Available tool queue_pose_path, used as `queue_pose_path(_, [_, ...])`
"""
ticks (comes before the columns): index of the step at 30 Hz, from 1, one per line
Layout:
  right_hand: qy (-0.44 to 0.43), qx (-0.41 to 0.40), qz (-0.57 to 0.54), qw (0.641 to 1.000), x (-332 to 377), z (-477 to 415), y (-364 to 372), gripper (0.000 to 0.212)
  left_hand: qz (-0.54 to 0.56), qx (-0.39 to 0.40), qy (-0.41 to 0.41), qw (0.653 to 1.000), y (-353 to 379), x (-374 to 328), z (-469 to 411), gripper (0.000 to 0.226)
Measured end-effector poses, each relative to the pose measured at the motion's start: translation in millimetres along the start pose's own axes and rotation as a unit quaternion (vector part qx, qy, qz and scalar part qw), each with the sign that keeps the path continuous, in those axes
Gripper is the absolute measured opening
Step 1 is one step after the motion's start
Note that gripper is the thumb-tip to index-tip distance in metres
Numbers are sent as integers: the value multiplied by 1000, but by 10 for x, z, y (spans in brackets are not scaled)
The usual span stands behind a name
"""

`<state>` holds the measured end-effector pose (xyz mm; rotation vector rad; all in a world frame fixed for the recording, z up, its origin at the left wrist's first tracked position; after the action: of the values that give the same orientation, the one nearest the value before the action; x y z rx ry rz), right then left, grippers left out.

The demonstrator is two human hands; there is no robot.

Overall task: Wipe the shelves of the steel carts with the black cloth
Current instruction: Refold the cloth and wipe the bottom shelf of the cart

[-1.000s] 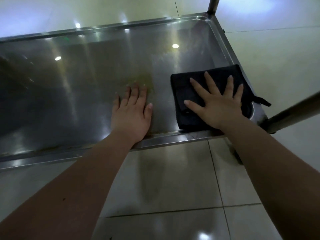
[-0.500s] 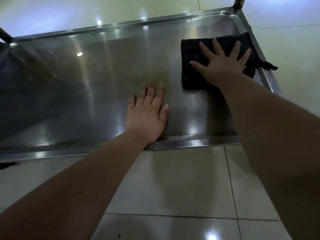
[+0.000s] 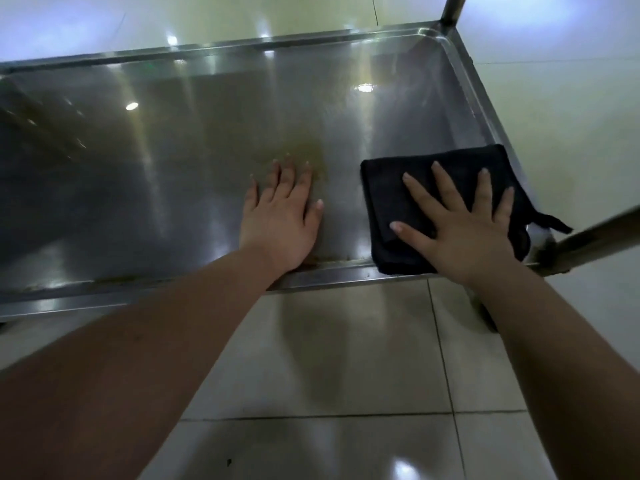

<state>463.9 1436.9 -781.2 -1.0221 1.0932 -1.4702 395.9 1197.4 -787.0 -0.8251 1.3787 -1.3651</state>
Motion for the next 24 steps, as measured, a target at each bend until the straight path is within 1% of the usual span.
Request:
queue_pose_path(3, [4,-3,0,1000,16,-60,-18,78,134,-9,22,991,-146,127,-50,52])
queue_pose_path(4, [5,-6,1,1000,14,-59,-10,78,138,-9,33,990,-189,223,-53,52])
queue_pose_path(6, [9,-7,0,1000,7,-33,-3,77,66,-6,35,997,-226,468,-19,53])
queue_pose_path(8, [14,0,-2,1000,16,-24,-21,77,-2,4,2,1000,-214,700,52,56])
queue_pose_path(11, [21,3,1,1000,56,-5,-11,80,-49,-13,-11,999,-144,780,140,58])
queue_pose_path(14, [26,23,-8,999,245,60,1,82,-54,-14,-9,998,-114,743,136,59])
queue_pose_path(19, [-35,18,1,999,963,146,55,79,-62,-20,-14,998,-112,751,149,59])
queue_pose_path(21, [-19,24,-1,1000,1194,179,91,77,-61,-16,-4,998,-88,729,147,59])
queue_pose_path(24, [-10,12,1,1000,1327,183,112,76,-60,-24,-7,998,-118,750,145,59])
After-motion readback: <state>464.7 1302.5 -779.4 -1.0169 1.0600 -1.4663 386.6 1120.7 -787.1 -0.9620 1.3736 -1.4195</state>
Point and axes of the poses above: each hand's wrist, its own z-axis away from the middle knuckle, its own y-axis out of the palm, x = y × z, the point moved 1 cm from there along -z, towards the middle knuckle, and after that the axes turned 3 degrees about x, right-handed, at the moved point
